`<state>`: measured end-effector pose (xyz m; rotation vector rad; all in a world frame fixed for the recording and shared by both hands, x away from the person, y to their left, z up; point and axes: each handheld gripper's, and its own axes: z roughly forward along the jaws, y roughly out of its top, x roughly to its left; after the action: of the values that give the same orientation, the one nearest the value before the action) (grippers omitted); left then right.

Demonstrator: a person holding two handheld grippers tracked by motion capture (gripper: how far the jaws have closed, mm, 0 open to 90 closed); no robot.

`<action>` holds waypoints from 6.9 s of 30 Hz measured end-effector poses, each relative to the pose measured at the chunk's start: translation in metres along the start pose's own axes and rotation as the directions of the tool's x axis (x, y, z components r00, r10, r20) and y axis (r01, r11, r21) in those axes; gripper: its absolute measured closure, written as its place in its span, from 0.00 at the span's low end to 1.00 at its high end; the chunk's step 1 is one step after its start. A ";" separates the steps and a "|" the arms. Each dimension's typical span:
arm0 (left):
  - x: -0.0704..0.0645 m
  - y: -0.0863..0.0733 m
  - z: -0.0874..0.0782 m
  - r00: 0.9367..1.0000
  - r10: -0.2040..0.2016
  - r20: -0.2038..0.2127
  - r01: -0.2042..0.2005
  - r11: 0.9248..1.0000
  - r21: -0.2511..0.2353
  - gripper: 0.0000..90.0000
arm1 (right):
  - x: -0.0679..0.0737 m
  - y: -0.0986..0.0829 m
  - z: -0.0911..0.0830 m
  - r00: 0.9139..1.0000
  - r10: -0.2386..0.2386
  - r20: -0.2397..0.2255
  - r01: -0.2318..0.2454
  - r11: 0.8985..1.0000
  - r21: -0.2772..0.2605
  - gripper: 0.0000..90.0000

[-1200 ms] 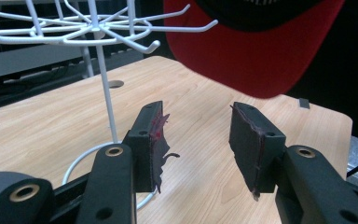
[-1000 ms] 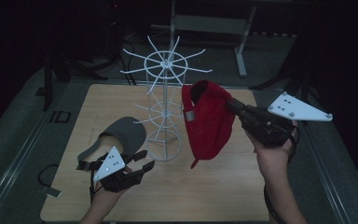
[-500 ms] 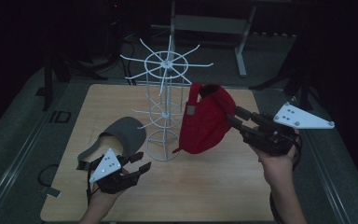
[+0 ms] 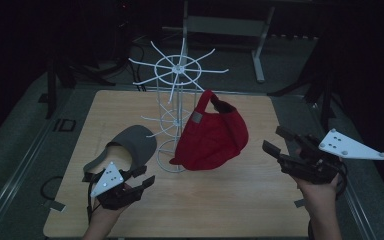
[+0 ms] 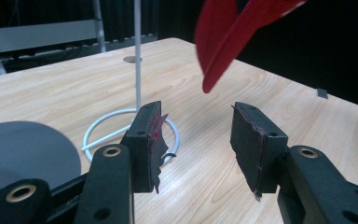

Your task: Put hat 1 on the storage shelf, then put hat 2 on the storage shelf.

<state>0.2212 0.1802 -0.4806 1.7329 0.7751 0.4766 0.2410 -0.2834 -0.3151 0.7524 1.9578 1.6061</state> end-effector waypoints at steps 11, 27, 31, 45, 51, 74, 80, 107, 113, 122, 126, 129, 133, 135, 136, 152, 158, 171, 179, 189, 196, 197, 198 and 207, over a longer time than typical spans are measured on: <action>0.009 -0.017 -0.006 1.000 -0.013 -0.012 0.014 1.000 0.012 0.60 | -0.031 -0.071 0.003 0.995 0.060 0.074 -0.068 0.992 0.109 0.16; 0.028 -0.048 -0.022 0.996 -0.043 -0.080 0.047 0.998 0.050 0.60 | -0.059 -0.188 0.012 0.980 0.129 0.151 -0.162 0.958 0.236 0.19; 0.036 -0.054 -0.032 0.991 -0.056 -0.118 0.060 0.997 0.038 0.60 | -0.062 -0.209 0.012 0.979 0.111 0.173 -0.151 0.959 0.239 0.17; 0.072 -0.083 -0.069 0.930 -0.098 -0.356 0.147 0.983 0.113 0.38 | -0.065 -0.240 0.003 0.972 0.133 0.195 -0.173 0.963 0.205 0.16; 0.098 -0.090 -0.072 0.897 -0.068 -0.437 0.170 0.965 0.199 0.23 | -0.066 -0.243 0.003 0.970 0.139 0.198 -0.178 0.964 0.197 0.16; 0.140 -0.091 -0.027 0.942 0.019 -0.334 0.124 0.908 0.400 0.23 | -0.065 -0.246 0.006 0.971 0.147 0.191 -0.188 0.957 0.221 0.16; 0.144 -0.090 -0.030 0.953 -0.032 -0.300 0.155 0.905 0.395 0.46 | -0.066 -0.246 0.005 0.969 0.155 0.191 -0.196 0.956 0.217 0.16; 0.138 -0.061 -0.064 0.915 -0.006 -0.404 0.095 0.975 0.201 0.98 | -0.066 -0.246 0.004 0.966 0.158 0.203 -0.198 0.960 0.196 0.16; 0.128 -0.036 -0.068 0.922 0.036 -0.386 0.023 0.989 0.148 0.99 | -0.067 -0.246 0.003 0.963 0.165 0.211 -0.205 0.961 0.187 0.16; 0.116 0.002 -0.063 0.934 0.093 -0.344 -0.068 0.994 0.084 0.99 | -0.069 -0.247 0.001 0.960 0.185 0.208 -0.221 0.961 0.166 0.16; 0.111 0.019 -0.061 0.941 0.113 -0.319 -0.100 0.993 0.059 0.98 | -0.069 -0.247 0.000 0.960 0.184 0.211 -0.220 0.962 0.161 0.16; 0.104 0.030 -0.060 0.939 0.140 -0.315 -0.136 0.990 0.036 0.98 | -0.070 -0.247 0.000 0.959 0.188 0.212 -0.223 0.962 0.157 0.16; 0.103 0.048 -0.063 0.942 0.147 -0.302 -0.155 0.988 -0.004 0.98 | -0.070 -0.247 0.000 0.959 0.190 0.208 -0.225 0.962 0.158 0.16; 0.104 0.059 -0.066 0.944 0.140 -0.300 -0.159 0.987 -0.040 0.98 | -0.070 -0.247 -0.001 0.960 0.192 0.206 -0.225 0.962 0.153 0.16; 0.104 0.063 -0.066 0.945 0.138 -0.296 -0.159 0.986 -0.050 0.98 | -0.070 -0.247 -0.001 0.959 0.195 0.206 -0.228 0.962 0.151 0.16; 0.093 0.110 -0.101 0.942 0.189 -0.278 -0.241 0.957 -0.163 0.98 | -0.071 -0.248 -0.002 0.957 0.206 0.205 -0.238 0.960 0.144 0.16; 0.082 0.128 -0.119 0.942 0.221 -0.252 -0.274 0.940 -0.203 0.98 | -0.071 -0.247 -0.001 0.957 0.206 0.205 -0.238 0.960 0.149 0.16; 0.071 0.182 -0.116 0.936 0.278 -0.218 -0.328 0.913 -0.243 0.98 | -0.071 -0.248 -0.002 0.957 0.209 0.201 -0.241 0.960 0.145 0.16; 0.064 0.203 -0.106 0.936 0.306 -0.172 -0.344 0.898 -0.274 0.98 | -0.071 -0.248 -0.002 0.957 0.211 0.200 -0.241 0.960 0.144 0.16; 0.048 0.231 -0.088 0.924 0.355 -0.142 -0.381 0.886 -0.266 0.98 | -0.072 -0.248 -0.003 0.956 0.214 0.201 -0.244 0.960 0.139 0.16; 0.050 0.242 -0.083 0.921 0.362 -0.146 -0.389 0.886 -0.254 0.98 | -0.072 -0.248 -0.003 0.956 0.213 0.202 -0.243 0.960 0.140 0.16; 0.051 0.244 -0.082 0.924 0.357 -0.137 -0.382 0.888 -0.257 0.98 | -0.072 -0.248 -0.003 0.956 0.212 0.202 -0.242 0.960 0.139 0.16; 0.052 0.245 -0.081 0.923 0.356 -0.142 -0.382 0.888 -0.256 0.98 | -0.072 -0.248 -0.003 0.956 0.213 0.201 -0.243 0.960 0.139 0.16; 0.051 0.258 -0.066 0.918 0.371 -0.136 -0.394 0.886 -0.245 0.98 | -0.072 -0.248 -0.003 0.956 0.214 0.200 -0.244 0.960 0.138 0.16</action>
<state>0.2798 0.2206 -0.2188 1.6169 0.3975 0.8904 0.2655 -0.3733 -0.5561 1.1893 1.9389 1.4549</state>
